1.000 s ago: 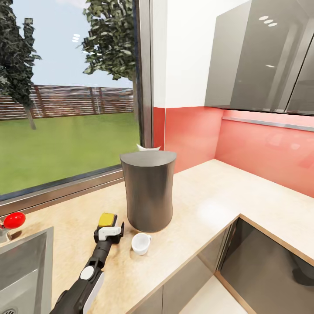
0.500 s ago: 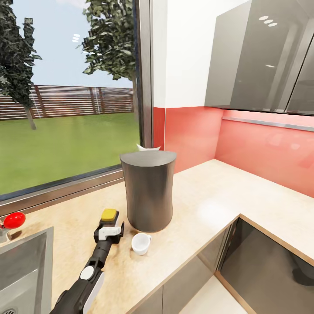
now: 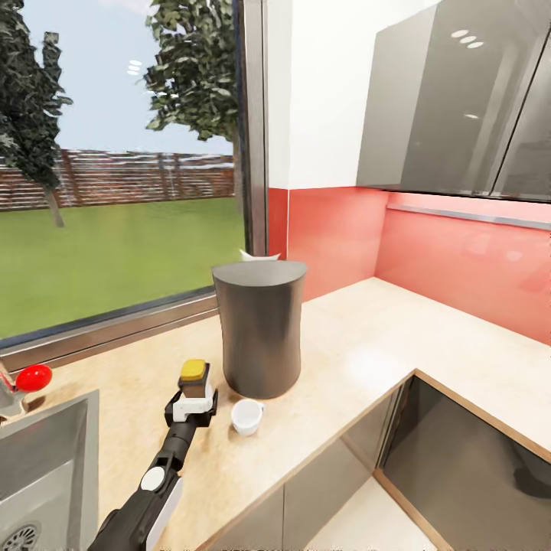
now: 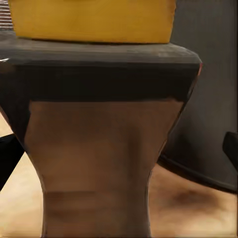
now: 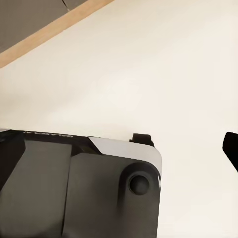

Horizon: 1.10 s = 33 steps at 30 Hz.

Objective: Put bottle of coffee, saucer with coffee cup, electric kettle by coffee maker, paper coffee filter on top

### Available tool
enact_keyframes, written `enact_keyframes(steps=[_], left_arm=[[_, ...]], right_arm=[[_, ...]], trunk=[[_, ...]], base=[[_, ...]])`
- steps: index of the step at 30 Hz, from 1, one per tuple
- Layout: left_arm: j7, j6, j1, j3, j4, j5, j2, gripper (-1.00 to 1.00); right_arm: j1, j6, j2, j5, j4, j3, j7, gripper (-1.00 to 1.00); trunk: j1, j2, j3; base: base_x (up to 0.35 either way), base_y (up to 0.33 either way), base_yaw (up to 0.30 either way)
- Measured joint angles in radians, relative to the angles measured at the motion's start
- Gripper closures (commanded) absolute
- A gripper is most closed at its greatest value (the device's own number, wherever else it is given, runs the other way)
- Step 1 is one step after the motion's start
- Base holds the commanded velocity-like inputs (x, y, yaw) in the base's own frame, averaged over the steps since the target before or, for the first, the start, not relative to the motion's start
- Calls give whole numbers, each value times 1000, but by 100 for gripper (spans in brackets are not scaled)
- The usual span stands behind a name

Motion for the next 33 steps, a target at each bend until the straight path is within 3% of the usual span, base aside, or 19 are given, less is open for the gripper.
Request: enact_keyframes(steps=[14,24,27,30,32,33], left_arm=[[0,0,0,-1,0,0,0,-100],[-23,-4,2,-22,-13,-4,7,-100],[-103,-5,3,-51,-38,-6,13,-100],[-282,5,3,-55,-75,-7,17,-100],[-455,31,8,-54,-115,-7,29,-100],[-479,40,10,-54,-122,-7,33,-100]], right_arm=[[0,0,0,-2,-3,0,0,-100],[0,0,0,-1,-1,0,0,-100],[0,0,0,-1,-1,0,0,-100],[0,0,0,-1,-1,0,0,-100],[0,0,1,-2,-2,-1,0,-100],[0,0,1,-2,-2,-1,0,-100]], trunk=[[0,0,0],[0,0,0],[0,0,0],[0,0,0],[0,0,0],[0,0,-1]], base=[[-320,0,7],[-187,0,242],[-10,0,276],[-3,0,277],[-1,0,277],[0,0,277]])
